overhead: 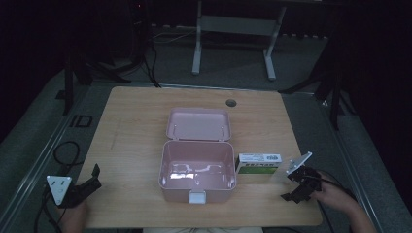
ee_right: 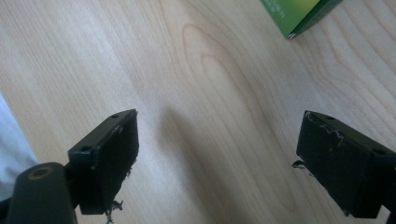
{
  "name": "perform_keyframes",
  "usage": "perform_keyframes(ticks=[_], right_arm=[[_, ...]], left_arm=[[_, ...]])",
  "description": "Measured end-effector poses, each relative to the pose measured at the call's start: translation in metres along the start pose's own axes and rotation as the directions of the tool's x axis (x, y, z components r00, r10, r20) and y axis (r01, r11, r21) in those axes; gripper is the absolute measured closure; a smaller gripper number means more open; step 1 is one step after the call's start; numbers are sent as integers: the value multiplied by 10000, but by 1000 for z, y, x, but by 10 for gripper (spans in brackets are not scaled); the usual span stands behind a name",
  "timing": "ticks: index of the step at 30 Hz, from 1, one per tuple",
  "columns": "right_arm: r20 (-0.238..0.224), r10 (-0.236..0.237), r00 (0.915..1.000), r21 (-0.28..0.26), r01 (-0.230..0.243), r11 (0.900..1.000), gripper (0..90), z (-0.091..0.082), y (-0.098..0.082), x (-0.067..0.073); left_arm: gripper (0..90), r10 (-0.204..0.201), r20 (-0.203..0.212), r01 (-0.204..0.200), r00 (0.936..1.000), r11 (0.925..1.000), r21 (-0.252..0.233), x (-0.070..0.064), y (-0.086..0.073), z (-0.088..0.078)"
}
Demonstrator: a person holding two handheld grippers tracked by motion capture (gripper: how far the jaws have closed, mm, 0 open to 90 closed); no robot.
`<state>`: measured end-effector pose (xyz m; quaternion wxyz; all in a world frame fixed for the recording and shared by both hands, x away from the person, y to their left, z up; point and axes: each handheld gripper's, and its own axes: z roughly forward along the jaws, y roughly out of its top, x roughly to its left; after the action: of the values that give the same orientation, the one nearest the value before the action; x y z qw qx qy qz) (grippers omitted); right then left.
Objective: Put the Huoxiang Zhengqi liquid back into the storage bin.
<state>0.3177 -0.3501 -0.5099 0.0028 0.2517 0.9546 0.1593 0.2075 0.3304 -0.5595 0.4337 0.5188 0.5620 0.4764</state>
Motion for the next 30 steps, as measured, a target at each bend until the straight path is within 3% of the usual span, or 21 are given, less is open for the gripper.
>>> perform_keyframes(ticks=[1,8,12,13,15,16,21,26,30], right_arm=[[0,0,10000,0,0,10000,126,0,0,0],[-364,-319,9988,1350,365,9902,127,-2,12,7],[-358,-469,9983,1904,528,9803,126,-3,16,9],[-288,-646,9975,2245,694,9720,125,-3,18,11],[-215,-755,9969,2354,785,9687,125,-3,19,12],[-365,-848,9957,2589,914,9616,115,-4,22,14],[-430,-1221,9916,2905,1293,9481,122,-5,30,18],[-261,-1268,9916,3093,1286,9422,128,-6,37,18],[-542,-1489,9874,3303,1584,9305,133,-6,44,21]], left_arm=[[24,0,0,0,10000,10000,0,0,0,0],[24,-53,41,53,10000,10000,81,0,0,0],[24,-40,35,40,10000,10000,62,0,0,0],[24,-35,9,35,10000,10000,54,0,0,1],[24,-53,35,53,10000,10000,62,0,0,0],[24,-41,2,41,10000,10000,58,0,0,1],[24,-65,30,64,10000,10000,66,0,0,1],[24,-50,28,50,10000,10000,64,0,0,1],[24,-39,33,39,10000,10000,92,0,0,0]])
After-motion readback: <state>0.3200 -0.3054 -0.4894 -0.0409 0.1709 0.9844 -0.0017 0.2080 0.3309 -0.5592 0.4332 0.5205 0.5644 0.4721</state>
